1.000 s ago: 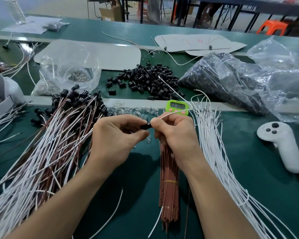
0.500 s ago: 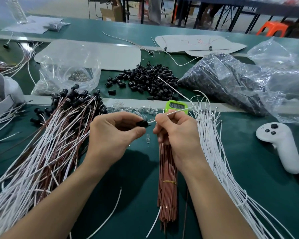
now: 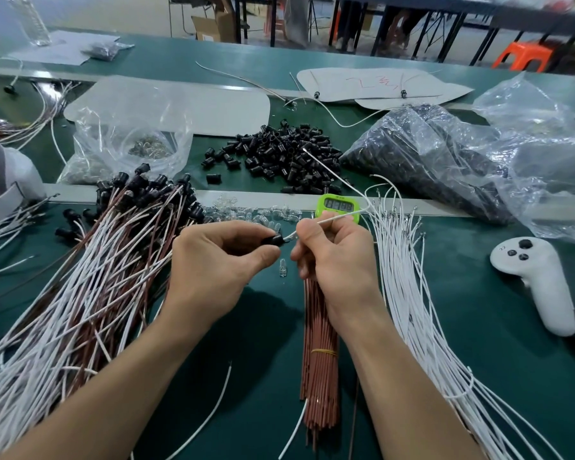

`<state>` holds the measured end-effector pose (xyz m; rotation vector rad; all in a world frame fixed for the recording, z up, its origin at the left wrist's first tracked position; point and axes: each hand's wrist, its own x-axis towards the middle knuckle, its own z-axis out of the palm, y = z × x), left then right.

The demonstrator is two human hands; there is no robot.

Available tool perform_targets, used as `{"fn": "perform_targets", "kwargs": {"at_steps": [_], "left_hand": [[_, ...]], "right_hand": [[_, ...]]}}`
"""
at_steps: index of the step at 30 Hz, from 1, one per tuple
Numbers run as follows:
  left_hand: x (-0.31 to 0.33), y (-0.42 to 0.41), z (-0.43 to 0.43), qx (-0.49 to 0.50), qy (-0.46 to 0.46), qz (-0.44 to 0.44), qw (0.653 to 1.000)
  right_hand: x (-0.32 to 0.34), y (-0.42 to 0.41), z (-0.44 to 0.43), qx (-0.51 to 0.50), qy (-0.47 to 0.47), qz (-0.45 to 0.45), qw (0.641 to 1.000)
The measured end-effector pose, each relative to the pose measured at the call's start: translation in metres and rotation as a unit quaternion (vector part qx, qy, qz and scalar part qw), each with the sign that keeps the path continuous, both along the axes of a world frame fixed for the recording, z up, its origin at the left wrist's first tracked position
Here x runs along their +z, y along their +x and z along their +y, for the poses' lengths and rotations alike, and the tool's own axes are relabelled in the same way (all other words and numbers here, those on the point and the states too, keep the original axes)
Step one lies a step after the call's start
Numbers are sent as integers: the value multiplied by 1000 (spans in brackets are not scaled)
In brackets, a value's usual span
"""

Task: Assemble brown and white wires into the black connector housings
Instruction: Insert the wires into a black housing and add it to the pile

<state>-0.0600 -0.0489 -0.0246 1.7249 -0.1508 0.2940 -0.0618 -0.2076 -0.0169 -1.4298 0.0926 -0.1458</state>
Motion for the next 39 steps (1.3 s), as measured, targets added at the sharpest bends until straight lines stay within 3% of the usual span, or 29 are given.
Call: {"fn": "perform_targets", "kwargs": {"at_steps": [5, 11, 20, 27, 32, 36, 39], "left_hand": [[0, 3, 3, 1, 8, -18, 1000], [1, 1, 1, -17, -3, -5, 1000], [5, 0, 2, -31, -4, 19, 999], [10, -1, 0, -54, -60, 30, 996], [7, 1, 0, -83, -39, 45, 995], [2, 5, -2, -37, -71, 67, 994], [1, 9, 3, 57, -103, 77, 990]], "right_hand": [[1, -2, -4, 35, 1, 1, 999], [-2, -1, 0, -11, -16, -24, 1000], [2, -2, -6, 87, -4, 19, 996], [1, -1, -8, 127, -24, 19, 991], [-1, -2, -6, 85, -18, -2, 996], [1, -2, -4, 72, -5, 1, 997], [2, -2, -4, 38, 9, 14, 999]]}}
